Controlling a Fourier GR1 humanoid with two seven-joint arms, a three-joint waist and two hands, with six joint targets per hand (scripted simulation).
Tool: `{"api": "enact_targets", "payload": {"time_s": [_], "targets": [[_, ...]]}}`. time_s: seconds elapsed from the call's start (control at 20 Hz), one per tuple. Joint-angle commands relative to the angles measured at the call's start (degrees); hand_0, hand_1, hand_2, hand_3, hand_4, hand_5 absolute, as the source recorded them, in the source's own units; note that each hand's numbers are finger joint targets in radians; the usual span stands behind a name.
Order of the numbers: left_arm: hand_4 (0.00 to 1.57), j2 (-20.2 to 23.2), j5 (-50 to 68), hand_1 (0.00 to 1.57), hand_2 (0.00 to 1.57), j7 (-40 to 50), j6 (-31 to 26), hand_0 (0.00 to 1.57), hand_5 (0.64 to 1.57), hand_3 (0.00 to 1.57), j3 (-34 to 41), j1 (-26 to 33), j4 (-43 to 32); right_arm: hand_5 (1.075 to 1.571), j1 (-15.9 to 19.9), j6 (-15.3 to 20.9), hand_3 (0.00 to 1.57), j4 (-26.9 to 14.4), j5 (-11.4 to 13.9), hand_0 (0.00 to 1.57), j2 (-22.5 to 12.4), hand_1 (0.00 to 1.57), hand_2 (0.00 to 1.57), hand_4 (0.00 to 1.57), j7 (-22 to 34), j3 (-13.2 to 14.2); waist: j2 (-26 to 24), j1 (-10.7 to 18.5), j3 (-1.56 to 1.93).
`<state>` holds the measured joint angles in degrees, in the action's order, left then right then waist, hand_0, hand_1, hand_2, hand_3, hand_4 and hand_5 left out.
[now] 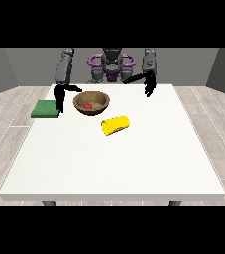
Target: Pick the cup and pour the ball into the bowl, then pick the bowl and place it on the pad
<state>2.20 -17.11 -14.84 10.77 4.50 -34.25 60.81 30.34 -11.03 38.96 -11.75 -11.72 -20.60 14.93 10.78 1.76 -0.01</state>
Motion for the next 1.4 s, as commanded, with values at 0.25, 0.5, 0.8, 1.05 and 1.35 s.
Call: {"api": "enact_targets", "payload": {"time_s": [0.25, 0.5, 0.8, 1.05, 1.35], "targets": [[0.0, -0.1, 0.4, 0.0, 0.0, 2.2, -3.2, 0.0, 1.555, 0.0, -3.3, -1.5, 7.8, 1.539, 1.6, -1.2, 0.0, -9.6, -2.3, 0.0, -2.6, 0.0, 0.0, 0.2, -8.3, 4.6, 6.0, 6.2, 0.08], [0.0, -2.1, -2.2, 0.0, 0.0, 5.2, -0.6, 0.0, 1.558, 0.0, -5.2, -1.8, 7.9, 1.528, 1.7, 0.7, 0.0, -8.3, -1.4, 0.0, 2.4, 0.0, 0.0, 0.19, -8.6, 2.2, 4.7, 5.9, 0.06], [0.0, -0.5, -0.4, 0.0, 0.0, 6.0, -2.3, 0.0, 1.562, 0.0, -3.1, -1.7, 6.9, 1.538, 3.6, 3.1, 0.0, -7.4, -2.7, 0.0, 4.6, 0.0, 0.0, 0.29, -2.6, 1.7, 0.0, 4.9, 0.02], [0.0, 0.9, 1.3, 0.0, 0.0, 3.7, -5.5, 0.0, 1.564, 0.0, -3.0, 2.8, 7.3, 1.552, 5.5, 6.2, 0.0, -8.0, -3.5, 0.0, 6.3, 0.0, 0.0, 0.38, -2.6, 1.9, -0.4, 6.1, 0.03], [0.0, 2.2, 3.0, 0.0, 0.0, 4.9, -6.7, 0.0, 1.567, 0.0, -1.4, -0.4, 8.9, 1.57, 1.5, 14.6, 0.82, -12.5, 2.3, 1.57, 6.6, 1.57, 1.57, 0.66, 0.0, -1.6, 1.9, 7.1, -0.04]]}}
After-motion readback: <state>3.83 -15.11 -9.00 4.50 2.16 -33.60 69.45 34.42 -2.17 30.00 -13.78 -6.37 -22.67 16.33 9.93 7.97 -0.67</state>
